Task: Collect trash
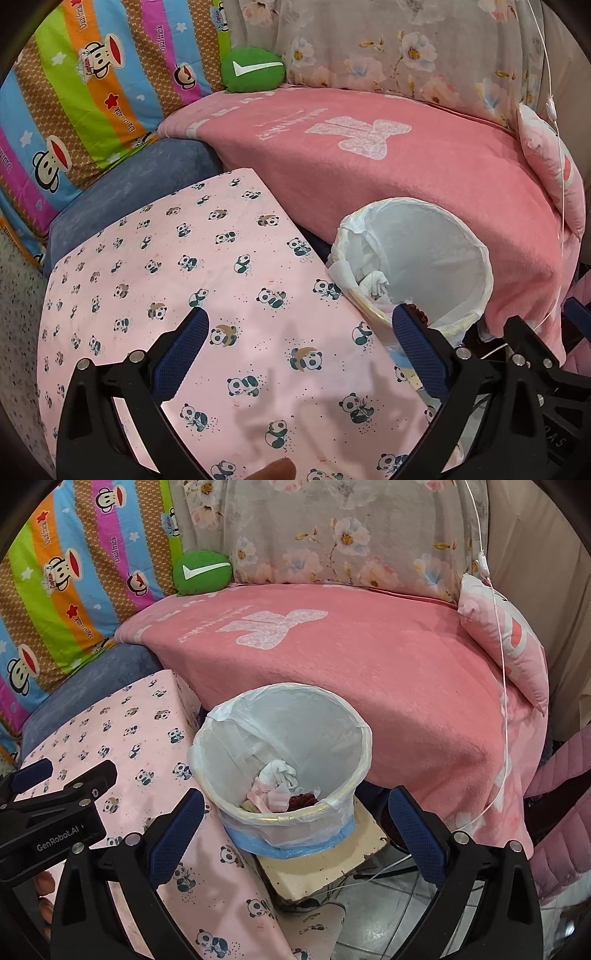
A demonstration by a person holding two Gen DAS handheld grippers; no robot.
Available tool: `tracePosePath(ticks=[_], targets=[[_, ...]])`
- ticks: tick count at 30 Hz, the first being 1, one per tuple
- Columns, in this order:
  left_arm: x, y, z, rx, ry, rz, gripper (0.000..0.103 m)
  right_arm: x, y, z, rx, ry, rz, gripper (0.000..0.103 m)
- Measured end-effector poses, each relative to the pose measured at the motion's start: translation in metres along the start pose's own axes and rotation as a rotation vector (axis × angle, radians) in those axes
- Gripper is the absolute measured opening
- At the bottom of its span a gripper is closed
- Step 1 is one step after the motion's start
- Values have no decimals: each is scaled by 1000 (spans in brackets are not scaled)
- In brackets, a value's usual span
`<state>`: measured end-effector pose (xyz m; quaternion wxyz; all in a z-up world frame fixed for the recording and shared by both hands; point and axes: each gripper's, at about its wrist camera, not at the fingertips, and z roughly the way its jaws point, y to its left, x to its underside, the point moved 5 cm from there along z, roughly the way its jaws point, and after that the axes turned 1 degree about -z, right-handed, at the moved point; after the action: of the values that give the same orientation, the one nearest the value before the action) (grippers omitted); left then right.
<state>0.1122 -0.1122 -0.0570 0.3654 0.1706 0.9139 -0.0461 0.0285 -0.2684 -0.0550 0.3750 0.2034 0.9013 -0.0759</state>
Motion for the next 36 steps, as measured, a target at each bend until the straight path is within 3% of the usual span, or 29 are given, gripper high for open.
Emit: tracePosePath(ticks=[9, 25, 36], targets=[[4, -3, -1, 19, -5, -9, 95, 7, -1, 1, -2, 6, -10, 99], [9, -5, 2, -29, 17, -11, 95, 11, -6, 5, 4, 19, -6, 99], [12, -12, 3, -21, 10, -1, 96, 12, -12, 9, 7, 26, 2, 99]])
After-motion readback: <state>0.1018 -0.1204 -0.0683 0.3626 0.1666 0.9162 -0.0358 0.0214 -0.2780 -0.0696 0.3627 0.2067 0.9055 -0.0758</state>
